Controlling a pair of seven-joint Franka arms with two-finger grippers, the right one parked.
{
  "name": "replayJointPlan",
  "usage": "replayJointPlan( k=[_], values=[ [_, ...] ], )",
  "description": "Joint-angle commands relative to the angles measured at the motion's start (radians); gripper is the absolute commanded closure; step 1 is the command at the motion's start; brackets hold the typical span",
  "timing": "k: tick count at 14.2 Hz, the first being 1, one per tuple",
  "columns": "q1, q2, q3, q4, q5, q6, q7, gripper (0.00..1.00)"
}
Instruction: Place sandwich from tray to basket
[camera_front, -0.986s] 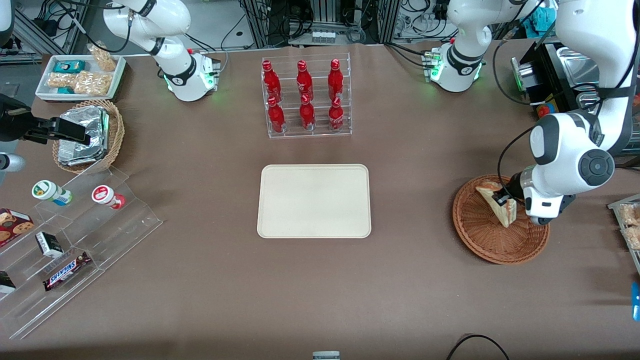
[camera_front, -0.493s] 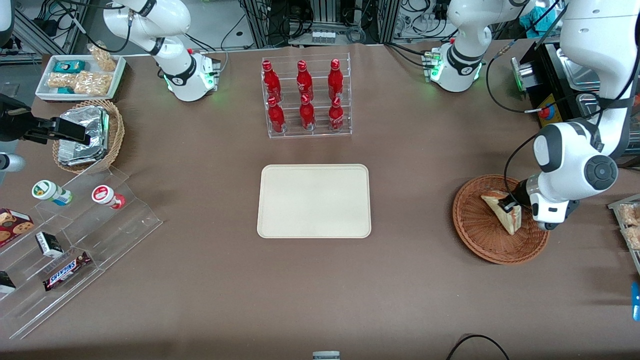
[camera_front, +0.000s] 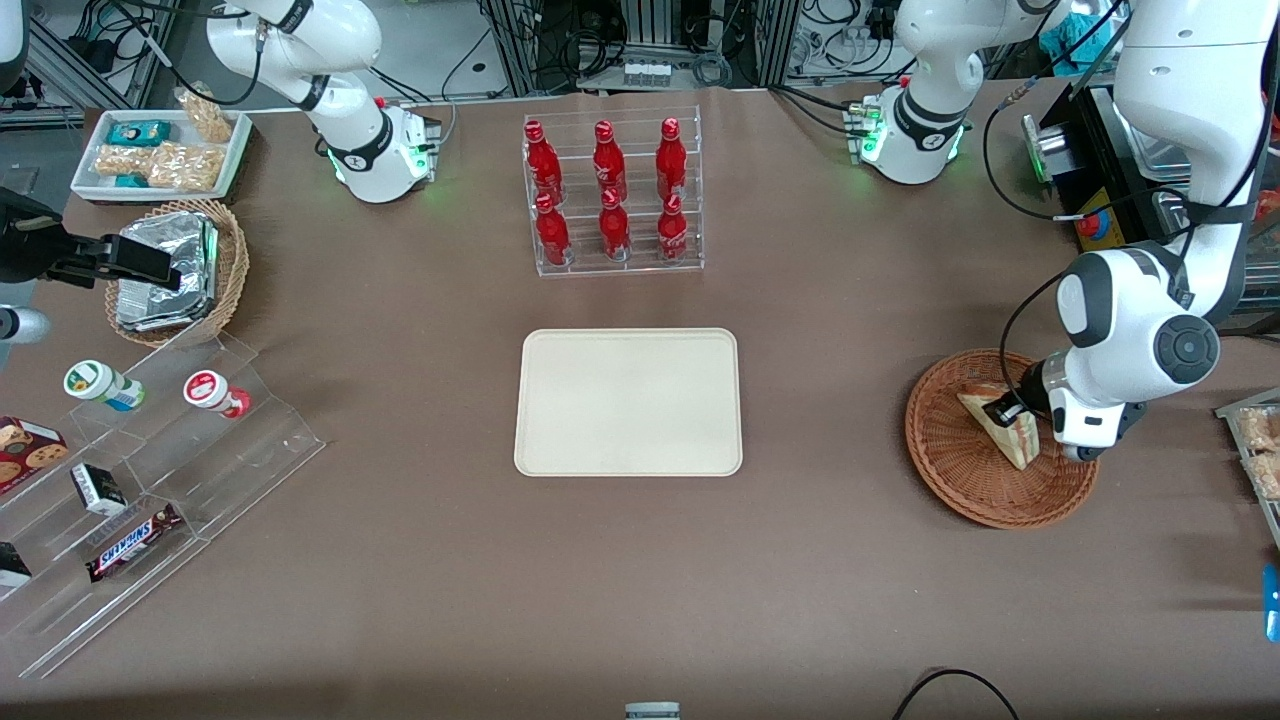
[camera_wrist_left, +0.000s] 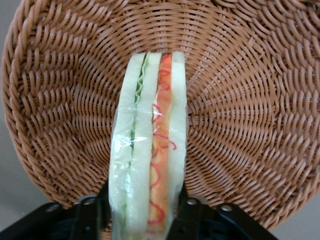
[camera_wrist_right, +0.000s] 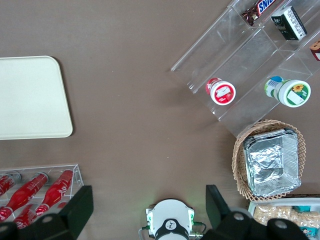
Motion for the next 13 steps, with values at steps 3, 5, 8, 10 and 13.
replayJointPlan(
  k=[3, 5, 8, 10, 13],
  values=[
    [-0.032, -0.073, -0.006, 0.019, 0.009, -0.099, 0.007, 0.00],
    [-0.044, -0.131, -0.006, 0.069, 0.009, -0.200, 0.007, 0.00],
    [-0.046, -0.233, -0.006, 0.201, 0.008, -0.502, 0.132, 0.00],
    [-0.047, -0.245, -0.021, 0.331, 0.006, -0.681, 0.221, 0.00],
    [-0.047, -0.242, -0.058, 0.542, 0.006, -0.958, 0.345, 0.00]
  ],
)
